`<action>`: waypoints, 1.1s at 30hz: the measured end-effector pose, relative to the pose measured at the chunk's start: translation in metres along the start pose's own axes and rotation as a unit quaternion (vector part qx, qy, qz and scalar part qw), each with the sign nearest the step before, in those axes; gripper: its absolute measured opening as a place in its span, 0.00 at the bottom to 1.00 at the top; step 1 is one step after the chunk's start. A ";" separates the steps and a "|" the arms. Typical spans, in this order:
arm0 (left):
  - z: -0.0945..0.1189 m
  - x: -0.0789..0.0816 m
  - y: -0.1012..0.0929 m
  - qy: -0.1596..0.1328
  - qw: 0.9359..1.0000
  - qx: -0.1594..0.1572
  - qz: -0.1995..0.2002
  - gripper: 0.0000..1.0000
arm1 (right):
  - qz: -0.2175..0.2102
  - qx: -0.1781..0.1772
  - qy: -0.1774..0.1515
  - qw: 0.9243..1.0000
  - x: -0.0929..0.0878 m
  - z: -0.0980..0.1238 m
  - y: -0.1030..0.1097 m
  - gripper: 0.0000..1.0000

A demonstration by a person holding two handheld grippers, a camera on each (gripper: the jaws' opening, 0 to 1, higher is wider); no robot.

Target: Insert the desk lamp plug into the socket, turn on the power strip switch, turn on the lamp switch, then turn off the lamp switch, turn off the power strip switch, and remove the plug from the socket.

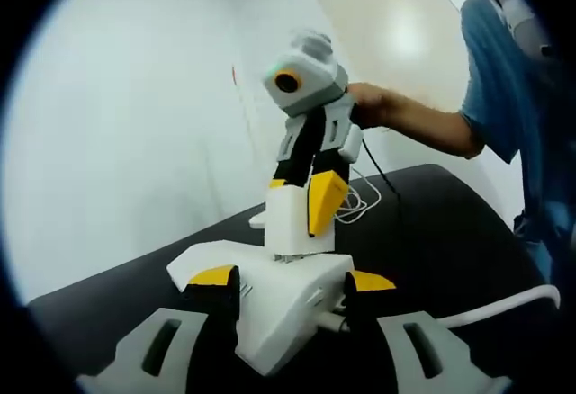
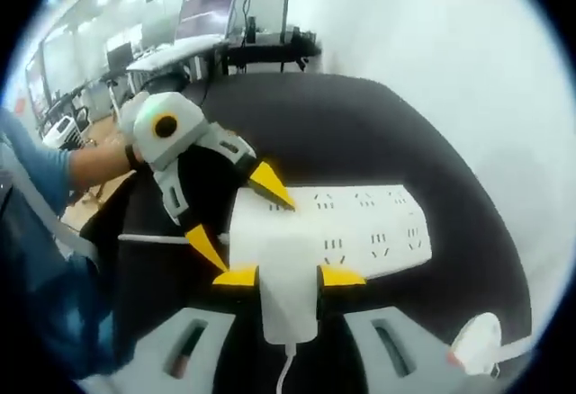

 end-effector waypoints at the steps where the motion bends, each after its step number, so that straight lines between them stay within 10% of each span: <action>1: 0.000 0.000 0.000 0.000 1.000 0.000 0.000 0.44 | -0.002 0.003 -0.008 1.000 -0.001 0.001 -0.001 0.24; 9: 0.001 0.000 0.001 -0.002 1.000 0.001 0.000 0.44 | 0.045 -0.027 0.053 0.997 0.019 0.006 0.006 0.24; 17: 0.001 -0.001 0.007 -0.005 1.000 0.004 -0.006 0.44 | 0.011 -0.013 0.040 0.999 0.027 0.017 -0.006 0.24; 33: 0.000 -0.014 0.042 0.015 0.998 0.029 0.050 0.67 | -0.207 0.036 -0.038 0.977 -0.024 0.037 -0.047 0.24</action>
Point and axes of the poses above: the point that each gripper's makers call its tool centre point, and the gripper's own axes: z roughly backward along the fingers, y roughly to its left, x roughly out of its top, the point moved 2 cm from there along z, roughly backward along the fingers, and after that the axes turned 2 degrees about -z, right-handed, at the moved point
